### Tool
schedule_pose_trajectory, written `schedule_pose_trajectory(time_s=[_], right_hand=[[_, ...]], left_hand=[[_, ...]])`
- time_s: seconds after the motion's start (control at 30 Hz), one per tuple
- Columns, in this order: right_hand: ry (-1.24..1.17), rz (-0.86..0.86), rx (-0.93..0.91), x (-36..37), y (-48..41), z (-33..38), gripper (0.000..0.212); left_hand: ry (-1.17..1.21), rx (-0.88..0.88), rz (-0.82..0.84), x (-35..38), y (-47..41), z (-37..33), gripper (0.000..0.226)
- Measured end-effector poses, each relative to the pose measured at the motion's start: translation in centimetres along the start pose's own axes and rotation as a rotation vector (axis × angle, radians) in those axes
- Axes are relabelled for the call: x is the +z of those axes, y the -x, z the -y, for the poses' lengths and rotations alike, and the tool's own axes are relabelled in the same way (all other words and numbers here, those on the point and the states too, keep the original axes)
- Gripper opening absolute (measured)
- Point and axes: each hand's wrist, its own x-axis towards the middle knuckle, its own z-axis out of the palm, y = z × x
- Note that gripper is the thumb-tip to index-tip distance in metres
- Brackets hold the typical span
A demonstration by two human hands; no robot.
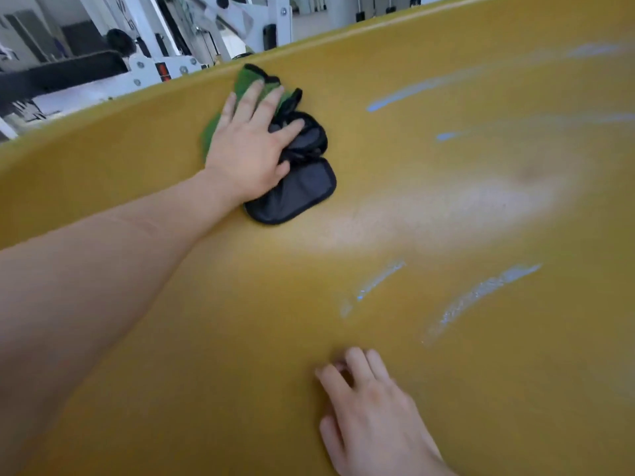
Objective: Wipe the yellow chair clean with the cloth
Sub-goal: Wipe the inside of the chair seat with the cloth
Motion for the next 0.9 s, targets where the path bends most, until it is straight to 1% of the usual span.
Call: schedule_pose_trajectory(time_s=[0.03,0.07,0.1,0.13,0.17,0.2,0.23,0.27,0.3,0.37,0.4,0.43,0.47,0.5,0.53,0.57,0.6,0.63,0.67,0.7,0.73,0.77,0.8,0.83,0.87,0.9], right_hand=[[-0.001,0.009,0.006,0.1,0.0,0.0,0.036],[-0.004,0.022,0.013,0.0,-0.1,0.1,0.036],[-0.016,0.037,0.021,-0.1,-0.1,0.3,0.036],[-0.033,0.047,0.032,-0.2,0.0,0.4,0.036],[-0.038,0.051,0.043,-0.4,0.0,0.5,0.036],[-0.036,0.053,0.052,-0.4,0.0,0.6,0.037],[-0.026,0.054,0.052,-0.3,0.0,0.7,0.038],[-0.021,0.054,0.053,-0.1,-0.1,0.6,0.039],[-0.026,0.044,0.066,0.0,-0.1,0.4,0.039],[-0.019,-0.001,0.090,0.5,-0.5,0.2,0.039],[-0.008,-0.036,0.082,0.7,-0.6,0.1,0.037],[-0.006,-0.070,0.068,1.0,-0.6,-0.1,0.036],[-0.013,-0.101,0.050,1.1,-0.6,-0.2,0.035],[-0.018,-0.125,0.034,1.1,-0.5,-0.4,0.035],[-0.017,-0.144,0.028,1.1,-0.4,-0.5,0.035],[-0.015,-0.154,0.035,1.0,-0.3,-0.5,0.036],[-0.016,-0.148,0.056,0.8,-0.2,-0.5,0.038],[-0.017,-0.135,0.086,0.5,-0.1,-0.3,0.041],[-0.011,-0.111,0.117,0.5,0.0,-0.1,0.043],[0.000,-0.078,0.143,0.5,-0.1,-0.1,0.047],[0.009,-0.042,0.171,0.6,-0.1,-0.2,0.051],[0.016,-0.013,0.198,0.7,-0.2,-0.3,0.054],[0.023,0.000,0.211,0.8,-0.2,-0.3,0.056],[0.039,-0.002,0.209,0.8,-0.2,-0.3,0.057],[0.050,-0.005,0.198,0.8,-0.3,-0.4,0.057],[0.052,0.000,0.176,0.8,-0.1,-0.5,0.057]], left_hand=[[0.040,0.095,0.062,0.8,1.4,-1.3,0.058],[0.086,0.249,0.163,1.7,3.4,-2.9,0.055],[0.143,0.406,0.293,2.3,5.8,-4.6,0.053],[0.172,0.505,0.421,2.1,7.6,-5.8,0.053],[0.171,0.584,0.484,1.8,7.9,-5.8,0.053],[0.146,0.620,0.490,1.2,6.8,-4.8,0.054],[0.053,0.614,0.447,0.7,4.7,-3.4,0.055],[-0.019,0.556,0.349,0.1,2.2,-1.7,0.058],[-0.028,0.433,0.220,-0.5,-0.4,0.0,0.062],[0.019,0.134,0.026,-1.6,-4.1,1.5,0.070],[0.042,0.023,-0.034,-1.6,-4.3,0.6,0.070],[0.073,-0.007,-0.067,-0.9,-3.6,-0.9,0.066],[0.103,0.043,-0.058,0.1,-2.2,-2.7,0.060],[0.146,0.154,-0.005,1.3,-0.2,-4.7,0.056],[0.209,0.280,0.091,2.5,2.4,-6.7,0.055],[0.236,0.377,0.221,2.9,4.8,-8.3,0.055],[0.234,0.467,0.318,2.9,6.3,-9.0,0.056],[0.239,0.543,0.338,2.8,6.6,-8.5,0.059],[0.177,0.568,0.341,2.4,5.6,-7.3,0.061],[0.070,0.541,0.309,1.9,3.9,-5.8,0.064],[-0.012,0.455,0.222,1.2,1.8,-4.0,0.066],[-0.021,0.280,0.126,0.3,-0.2,-2.3,0.069],[0.011,0.090,0.067,-0.5,-1.6,-1.2,0.073],[0.057,-0.049,0.038,-0.7,-2.0,-1.3,0.077],[0.083,-0.093,0.063,-0.8,-1.6,-2.6,0.077],[0.100,-0.054,0.135,-0.1,-0.3,-4.6,0.075]])
